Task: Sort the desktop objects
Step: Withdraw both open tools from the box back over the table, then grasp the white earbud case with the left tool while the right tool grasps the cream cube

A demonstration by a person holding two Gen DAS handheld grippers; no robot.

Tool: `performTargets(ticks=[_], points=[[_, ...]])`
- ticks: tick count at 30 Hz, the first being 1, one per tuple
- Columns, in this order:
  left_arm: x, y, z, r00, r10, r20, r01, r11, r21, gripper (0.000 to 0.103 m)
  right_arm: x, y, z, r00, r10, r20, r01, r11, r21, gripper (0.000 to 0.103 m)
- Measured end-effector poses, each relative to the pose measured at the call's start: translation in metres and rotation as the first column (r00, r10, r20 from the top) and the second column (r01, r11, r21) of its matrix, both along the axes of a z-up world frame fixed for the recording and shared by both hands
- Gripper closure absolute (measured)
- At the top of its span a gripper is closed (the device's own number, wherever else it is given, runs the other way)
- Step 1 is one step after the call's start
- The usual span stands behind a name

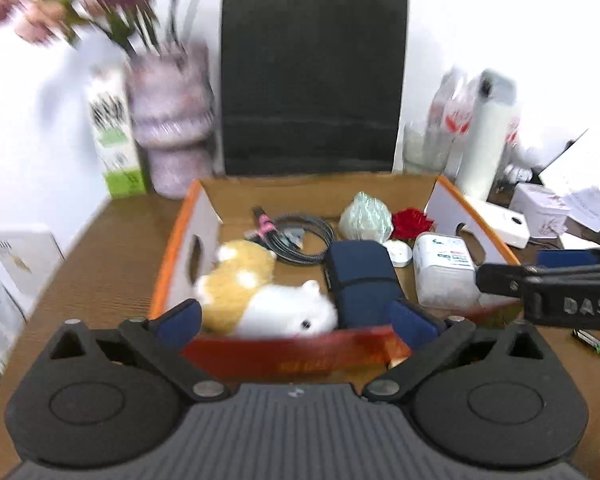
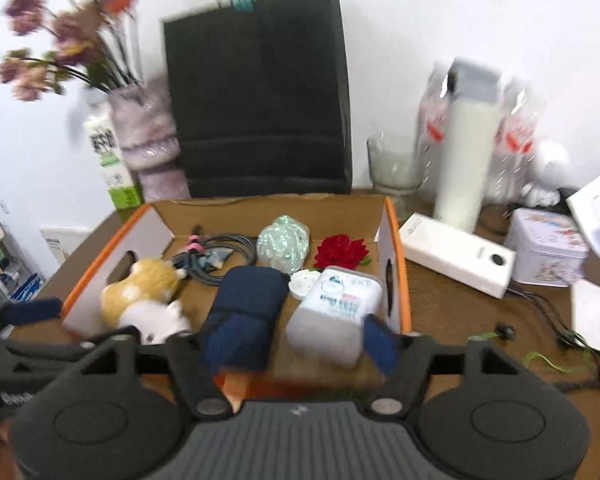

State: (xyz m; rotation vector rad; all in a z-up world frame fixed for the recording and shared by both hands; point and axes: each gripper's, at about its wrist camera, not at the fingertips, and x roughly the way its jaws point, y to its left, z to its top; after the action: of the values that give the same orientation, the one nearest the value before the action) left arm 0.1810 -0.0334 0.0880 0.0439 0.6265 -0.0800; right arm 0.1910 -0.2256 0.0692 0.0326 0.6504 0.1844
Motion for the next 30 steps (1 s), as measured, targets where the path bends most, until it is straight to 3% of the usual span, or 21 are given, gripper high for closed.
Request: performTargets(ticks=[4, 8, 13, 17, 21, 30], points=[[-0.068, 0.011, -0.005, 0.998, 0.018, 0.066, -0.017, 1.000, -0.006, 0.000, -0.081, 0.000, -0.006, 0.995, -0.009, 0.102, 0.010, 1.000, -0.013, 0.013], [-0.137, 0.025, -0.019, 0.994, 0.033, 0.101, -0.027, 0.997, -0.069, 0.000, -0.155, -0.002, -0.022, 0.994, 0.000, 0.106, -0.004, 0.999, 0.035, 0.013], [-0.214, 0.034, -0.039, 0.975, 0.075, 0.209, -0.064, 0.996, -0.056, 0.000, -0.233, -0.001, -0.046, 0.993, -0.001, 0.121, -0.004, 0.999, 0.043, 0.013], [-0.261, 0.041, -0.063, 0.966, 0.091, 0.241, -0.071, 0.993, -0.089, 0.000, -0.278, -0.001, -0.062, 0.987, -0.006, 0.159, 0.001, 0.999, 0.034, 0.012], [-0.282, 0.046, -0.075, 0.965, 0.100, 0.241, -0.076, 0.991, -0.106, 0.000, -0.308, -0.003, -0.072, 0.982, 0.002, 0.191, -0.010, 0.999, 0.040, 0.012], [-0.274, 0.038, -0.083, 0.973, 0.115, 0.198, -0.099, 0.991, -0.086, 0.000, -0.298, 0.001, -0.081, 0.983, 0.009, 0.181, -0.011, 1.000, 0.010, 0.012]])
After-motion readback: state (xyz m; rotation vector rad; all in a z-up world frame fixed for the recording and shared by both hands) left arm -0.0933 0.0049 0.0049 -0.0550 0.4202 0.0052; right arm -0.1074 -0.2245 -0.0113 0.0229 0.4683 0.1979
